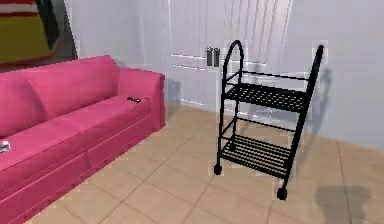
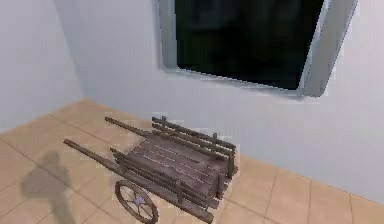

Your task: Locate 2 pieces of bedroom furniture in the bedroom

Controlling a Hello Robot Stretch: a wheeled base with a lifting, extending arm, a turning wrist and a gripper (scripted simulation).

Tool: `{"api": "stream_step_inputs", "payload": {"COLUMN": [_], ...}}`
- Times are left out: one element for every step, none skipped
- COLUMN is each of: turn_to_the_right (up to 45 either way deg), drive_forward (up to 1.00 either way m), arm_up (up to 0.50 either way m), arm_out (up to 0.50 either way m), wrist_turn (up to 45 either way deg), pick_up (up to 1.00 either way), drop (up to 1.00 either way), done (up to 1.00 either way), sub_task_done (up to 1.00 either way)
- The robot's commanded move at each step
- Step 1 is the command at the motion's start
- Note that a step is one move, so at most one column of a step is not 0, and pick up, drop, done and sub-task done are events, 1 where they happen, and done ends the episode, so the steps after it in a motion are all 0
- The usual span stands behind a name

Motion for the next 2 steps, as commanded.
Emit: {"api": "stream_step_inputs", "payload": {"turn_to_the_right": [-45.0, -45.0], "drive_forward": [0.0, 0.0], "arm_up": [0.0, 0.0], "arm_out": [0.0, 0.0], "wrist_turn": [0.0, 0.0], "pick_up": [0.0, 0.0], "drop": [0.0, 0.0], "done": [0.0, 0.0], "sub_task_done": [0.0, 0.0]}}
